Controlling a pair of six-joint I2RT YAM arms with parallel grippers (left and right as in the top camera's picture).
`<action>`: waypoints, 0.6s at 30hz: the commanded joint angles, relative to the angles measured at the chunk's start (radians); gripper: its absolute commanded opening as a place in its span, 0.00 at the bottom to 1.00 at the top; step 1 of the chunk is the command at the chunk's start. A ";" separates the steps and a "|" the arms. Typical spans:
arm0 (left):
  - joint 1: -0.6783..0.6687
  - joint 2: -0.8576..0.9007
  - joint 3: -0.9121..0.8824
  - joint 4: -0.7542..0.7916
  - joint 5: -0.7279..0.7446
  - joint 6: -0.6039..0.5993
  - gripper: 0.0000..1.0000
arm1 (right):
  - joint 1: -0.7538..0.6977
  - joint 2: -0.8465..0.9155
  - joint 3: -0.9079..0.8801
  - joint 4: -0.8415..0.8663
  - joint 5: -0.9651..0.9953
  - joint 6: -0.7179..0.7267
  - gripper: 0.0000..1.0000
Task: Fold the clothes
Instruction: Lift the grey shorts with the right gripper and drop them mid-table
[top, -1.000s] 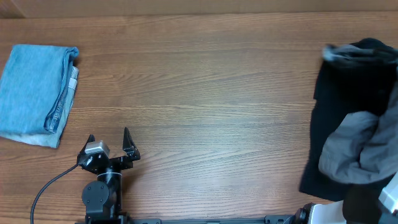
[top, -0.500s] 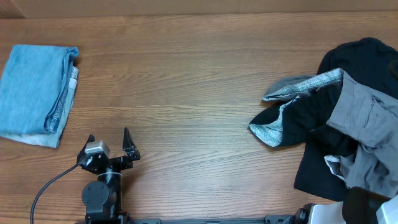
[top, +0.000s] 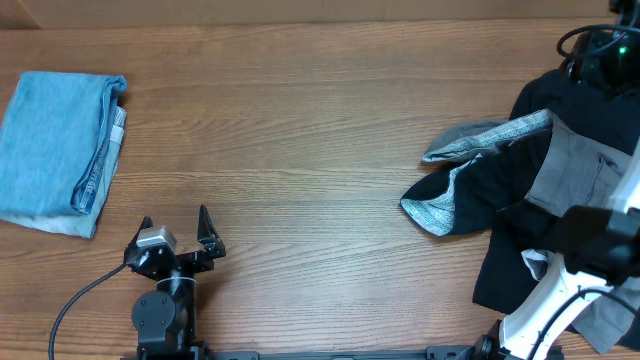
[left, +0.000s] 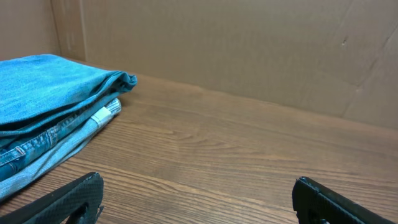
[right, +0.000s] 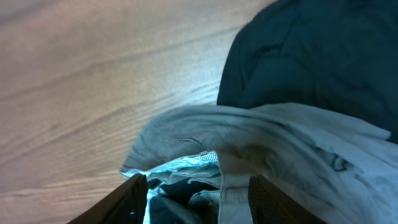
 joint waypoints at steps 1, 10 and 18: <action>-0.006 -0.005 -0.003 0.002 0.009 0.020 1.00 | 0.005 0.074 -0.018 -0.006 -0.006 -0.085 0.56; -0.006 -0.005 -0.003 0.002 0.009 0.020 1.00 | 0.005 0.093 -0.302 0.047 -0.006 -0.176 0.50; -0.006 -0.005 -0.003 0.002 0.009 0.020 1.00 | 0.005 0.069 -0.274 0.047 0.073 -0.039 0.04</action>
